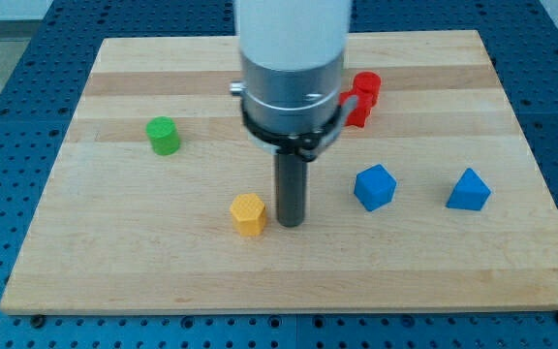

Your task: Push the green circle down a bit

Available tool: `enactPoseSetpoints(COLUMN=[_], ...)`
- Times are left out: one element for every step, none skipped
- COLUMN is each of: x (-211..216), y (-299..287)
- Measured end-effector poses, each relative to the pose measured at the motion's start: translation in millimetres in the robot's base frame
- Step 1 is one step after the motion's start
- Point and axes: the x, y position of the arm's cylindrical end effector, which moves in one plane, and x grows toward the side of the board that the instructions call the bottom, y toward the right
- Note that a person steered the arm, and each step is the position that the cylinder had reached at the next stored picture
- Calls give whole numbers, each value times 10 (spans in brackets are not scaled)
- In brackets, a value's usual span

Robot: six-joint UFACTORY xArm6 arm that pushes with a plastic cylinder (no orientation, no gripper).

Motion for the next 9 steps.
enactPoseSetpoints(x=[22,-290,-880,-1403,-1945,-1941,-1719,-1628,-1598], y=[-234,-166,-224,-514,-865,-1101,-1258,-1552,-2081])
